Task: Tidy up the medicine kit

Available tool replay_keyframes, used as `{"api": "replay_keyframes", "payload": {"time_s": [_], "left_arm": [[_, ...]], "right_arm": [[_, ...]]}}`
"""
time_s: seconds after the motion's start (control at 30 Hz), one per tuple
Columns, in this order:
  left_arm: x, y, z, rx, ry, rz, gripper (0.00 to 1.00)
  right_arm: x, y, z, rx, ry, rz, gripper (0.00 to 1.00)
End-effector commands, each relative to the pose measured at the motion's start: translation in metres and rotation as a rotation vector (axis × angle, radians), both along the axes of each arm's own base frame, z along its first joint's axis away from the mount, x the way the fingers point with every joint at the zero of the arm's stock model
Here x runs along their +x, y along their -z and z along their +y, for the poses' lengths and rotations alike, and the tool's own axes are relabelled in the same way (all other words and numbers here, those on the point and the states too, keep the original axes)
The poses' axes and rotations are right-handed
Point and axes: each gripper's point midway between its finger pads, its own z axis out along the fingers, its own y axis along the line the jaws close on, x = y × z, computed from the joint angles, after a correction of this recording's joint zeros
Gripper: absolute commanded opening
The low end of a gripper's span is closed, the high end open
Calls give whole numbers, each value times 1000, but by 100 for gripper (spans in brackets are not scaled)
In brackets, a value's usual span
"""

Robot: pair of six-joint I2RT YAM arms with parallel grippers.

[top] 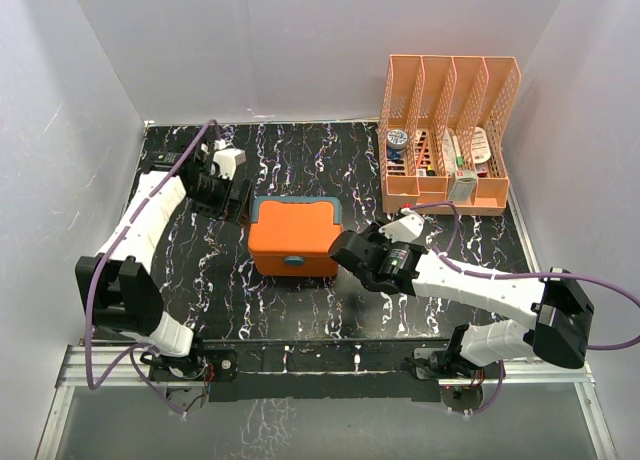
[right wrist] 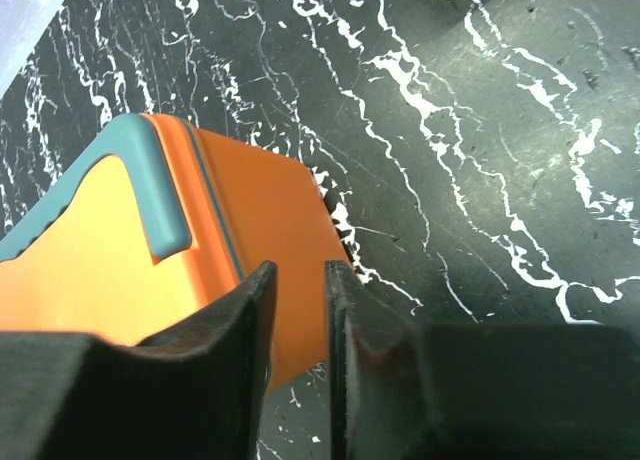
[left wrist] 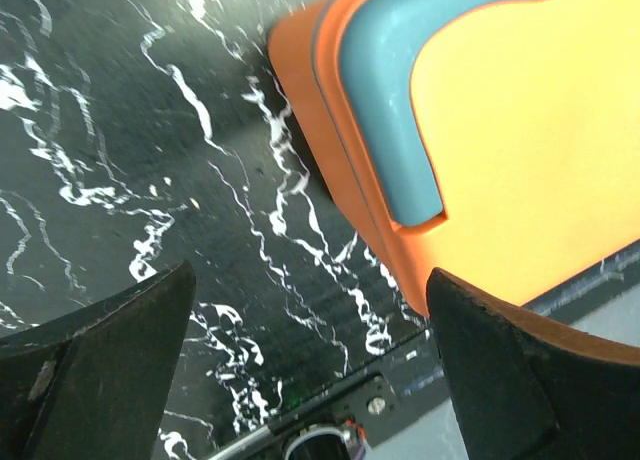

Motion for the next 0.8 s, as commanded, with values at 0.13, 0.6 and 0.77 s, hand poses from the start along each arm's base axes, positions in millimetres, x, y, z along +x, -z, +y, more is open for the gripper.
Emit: {"api": "replay_keyframes", "payload": {"time_s": [0.13,0.6,0.77], "left_arm": [[37,-51,11,-32,-213,-300,99],[68,-21,38,48,-346,-485,99],[74,-5,41,61,-373,-472,99]], "right_arm": [[18,-37,-41,-87,99,-91,58],[75,-37,-84,-274,92,-35,98],[82,-33,-90,-260,91,-15,98]]}}
